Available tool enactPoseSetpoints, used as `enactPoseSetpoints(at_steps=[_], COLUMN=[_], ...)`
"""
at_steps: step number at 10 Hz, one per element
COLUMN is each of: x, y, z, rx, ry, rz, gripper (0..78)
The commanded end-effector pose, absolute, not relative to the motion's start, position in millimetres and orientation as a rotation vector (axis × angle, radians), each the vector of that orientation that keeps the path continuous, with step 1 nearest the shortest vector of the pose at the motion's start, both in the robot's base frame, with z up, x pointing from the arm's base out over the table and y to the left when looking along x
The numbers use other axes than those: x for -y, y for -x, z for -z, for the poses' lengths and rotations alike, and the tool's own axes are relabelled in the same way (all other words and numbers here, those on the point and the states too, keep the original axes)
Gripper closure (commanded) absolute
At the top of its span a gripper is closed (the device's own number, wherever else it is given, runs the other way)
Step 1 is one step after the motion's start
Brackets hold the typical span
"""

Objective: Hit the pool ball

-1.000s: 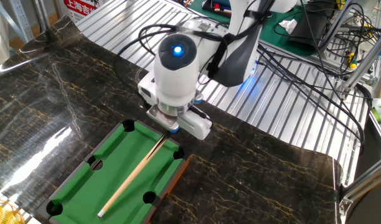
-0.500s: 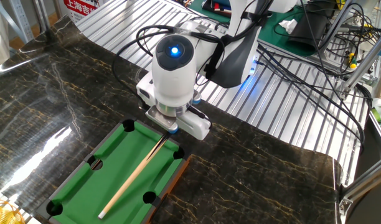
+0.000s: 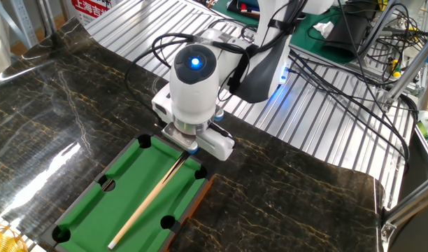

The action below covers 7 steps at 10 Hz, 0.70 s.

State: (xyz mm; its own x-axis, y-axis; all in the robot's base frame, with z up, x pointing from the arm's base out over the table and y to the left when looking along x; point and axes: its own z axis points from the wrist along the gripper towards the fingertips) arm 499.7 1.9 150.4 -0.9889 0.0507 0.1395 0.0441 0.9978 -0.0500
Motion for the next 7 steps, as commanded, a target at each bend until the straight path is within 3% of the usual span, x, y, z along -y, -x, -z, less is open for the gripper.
enactPoseSetpoints(at_steps=[1, 7], x=[-0.9, 5.1], y=[-501.5, -493.7], z=[-148.7, -148.8], rx=[2.997, 2.958], ry=[0.069, 0.031], rz=[-0.088, -0.125], gripper=[75.5, 75.5])
